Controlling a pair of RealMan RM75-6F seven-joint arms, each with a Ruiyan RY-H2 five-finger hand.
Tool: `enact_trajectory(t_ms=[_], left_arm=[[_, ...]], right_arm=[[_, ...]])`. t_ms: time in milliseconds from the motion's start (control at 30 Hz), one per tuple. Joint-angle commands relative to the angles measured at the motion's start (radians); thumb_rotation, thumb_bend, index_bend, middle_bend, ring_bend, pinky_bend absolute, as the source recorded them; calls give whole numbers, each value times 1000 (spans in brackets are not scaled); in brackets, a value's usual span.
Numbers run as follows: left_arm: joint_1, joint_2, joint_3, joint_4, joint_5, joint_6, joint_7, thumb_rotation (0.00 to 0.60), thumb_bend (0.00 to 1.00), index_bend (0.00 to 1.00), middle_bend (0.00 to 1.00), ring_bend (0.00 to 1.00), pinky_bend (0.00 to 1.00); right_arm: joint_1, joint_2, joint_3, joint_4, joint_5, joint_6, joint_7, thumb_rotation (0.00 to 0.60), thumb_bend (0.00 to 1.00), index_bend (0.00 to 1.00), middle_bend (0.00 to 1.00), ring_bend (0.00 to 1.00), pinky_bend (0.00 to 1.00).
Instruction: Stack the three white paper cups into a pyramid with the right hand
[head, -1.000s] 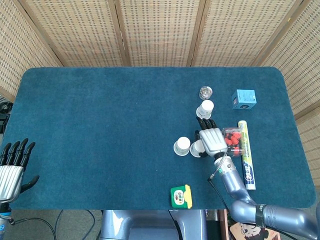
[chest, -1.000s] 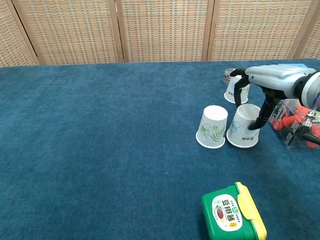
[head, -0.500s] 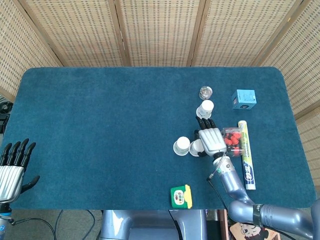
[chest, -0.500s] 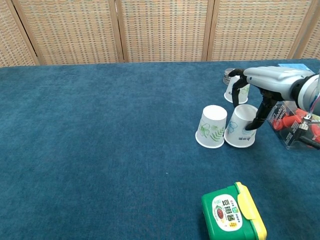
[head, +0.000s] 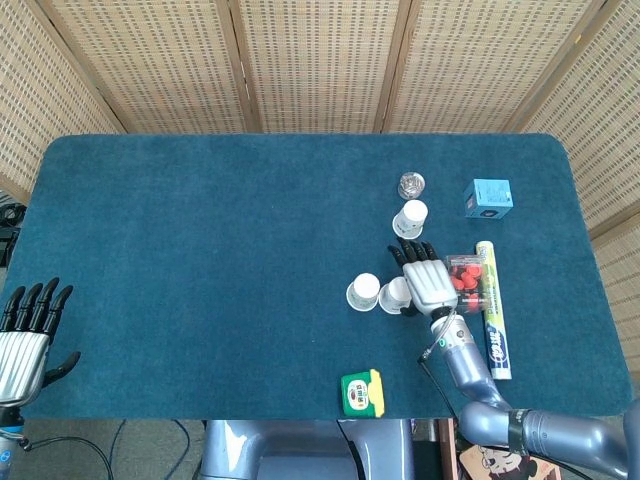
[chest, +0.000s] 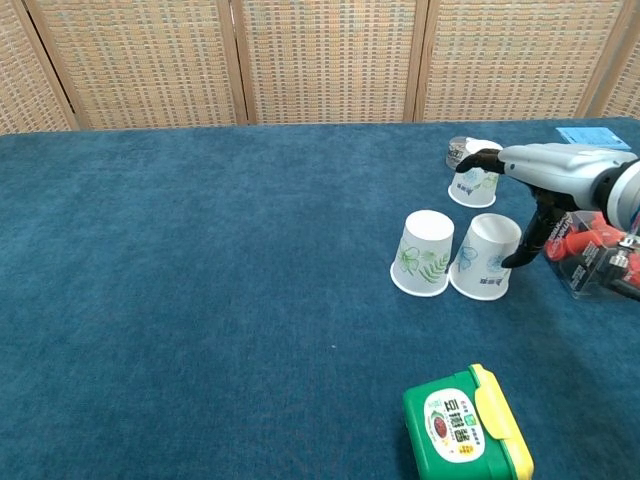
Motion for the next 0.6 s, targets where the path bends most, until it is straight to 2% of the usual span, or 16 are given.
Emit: enact_trajectory(t_ms=[33,367,600], left_arm=[[0,1,-1,0,-2,1,-2,600,206,0,0,0,0],[3,4,-2,-2,-1,7,-5,600,207,0,0,0,0],[2,2,1,-1,4,7,-1,600,207,0,0,0,0]], right_arm=[[-6,14,-5,-19,4,14,-8,600,131,77,0,0,0],[-14,154,-4,-233,58,97,-109,600,131,77,0,0,0],[8,200,31,-304,57,136,-142,600,131,76,0,0,0]])
